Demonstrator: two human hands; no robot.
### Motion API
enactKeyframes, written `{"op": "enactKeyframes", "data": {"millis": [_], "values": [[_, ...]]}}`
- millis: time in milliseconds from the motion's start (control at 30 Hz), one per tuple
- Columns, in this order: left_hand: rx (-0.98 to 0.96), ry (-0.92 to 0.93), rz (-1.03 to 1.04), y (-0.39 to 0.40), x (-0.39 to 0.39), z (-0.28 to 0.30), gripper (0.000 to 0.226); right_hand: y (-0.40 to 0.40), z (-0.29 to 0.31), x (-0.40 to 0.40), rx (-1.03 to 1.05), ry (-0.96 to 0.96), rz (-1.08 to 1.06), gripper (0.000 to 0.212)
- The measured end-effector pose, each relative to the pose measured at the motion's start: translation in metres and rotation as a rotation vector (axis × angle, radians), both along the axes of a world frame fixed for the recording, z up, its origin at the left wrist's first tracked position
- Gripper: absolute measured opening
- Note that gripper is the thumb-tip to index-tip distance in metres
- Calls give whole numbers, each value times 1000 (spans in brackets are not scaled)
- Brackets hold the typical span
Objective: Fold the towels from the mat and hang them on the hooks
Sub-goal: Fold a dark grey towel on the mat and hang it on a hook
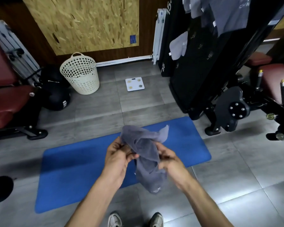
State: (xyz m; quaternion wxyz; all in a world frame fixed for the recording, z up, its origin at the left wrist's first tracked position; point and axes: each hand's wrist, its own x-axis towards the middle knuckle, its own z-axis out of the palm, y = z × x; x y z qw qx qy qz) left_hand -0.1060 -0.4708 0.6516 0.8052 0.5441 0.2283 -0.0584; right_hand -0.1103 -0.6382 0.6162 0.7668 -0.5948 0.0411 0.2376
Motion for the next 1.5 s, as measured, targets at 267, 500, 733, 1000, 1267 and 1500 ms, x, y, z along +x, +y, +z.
{"op": "enactKeyframes", "data": {"millis": [267, 500, 733, 1000, 1267, 1500], "values": [[-256, 96, 95, -4, -2, 8, 17, 4, -18, -13, -292, -218, -228, 11], [-218, 214, 82, 20, -14, -5, 9, -9, 4, -2, -101, -82, -58, 29], [-323, 191, 5, 29, -27, -10, 17, 6, 10, -3, -136, 135, 17, 13], [511, 213, 100, 37, -42, -22, 33, 18, 21, -4, -355, -473, 87, 13], [885, -512, -866, 59, 5, 34, 27, 29, 54, -6, -566, -715, 272, 6], [912, -549, -689, 95, 25, 52, 18, -11, 13, -8, -650, -324, 592, 23]]}}
